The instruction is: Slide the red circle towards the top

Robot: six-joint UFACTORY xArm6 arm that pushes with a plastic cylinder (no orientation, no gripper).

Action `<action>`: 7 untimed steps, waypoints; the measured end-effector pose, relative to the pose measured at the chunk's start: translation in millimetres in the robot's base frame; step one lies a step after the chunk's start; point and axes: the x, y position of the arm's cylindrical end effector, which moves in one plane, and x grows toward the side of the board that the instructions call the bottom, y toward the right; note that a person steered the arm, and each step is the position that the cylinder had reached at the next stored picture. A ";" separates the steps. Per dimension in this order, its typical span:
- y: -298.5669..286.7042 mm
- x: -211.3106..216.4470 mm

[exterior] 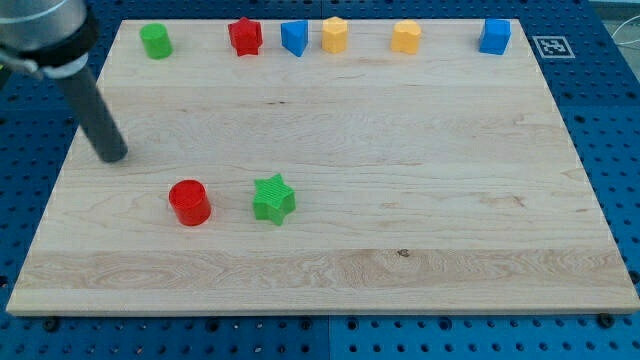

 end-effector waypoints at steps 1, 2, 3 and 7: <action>10.8 55.9; 36.8 102.5; 96.3 119.5; 75.4 29.7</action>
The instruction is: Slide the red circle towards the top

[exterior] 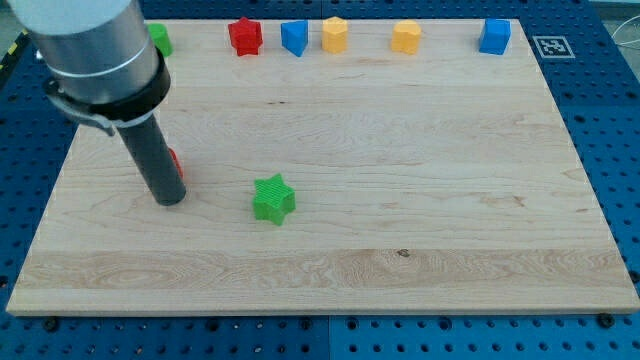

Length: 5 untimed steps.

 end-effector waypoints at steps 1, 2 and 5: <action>-6.9 15.1; -10.1 4.5; -34.4 -71.8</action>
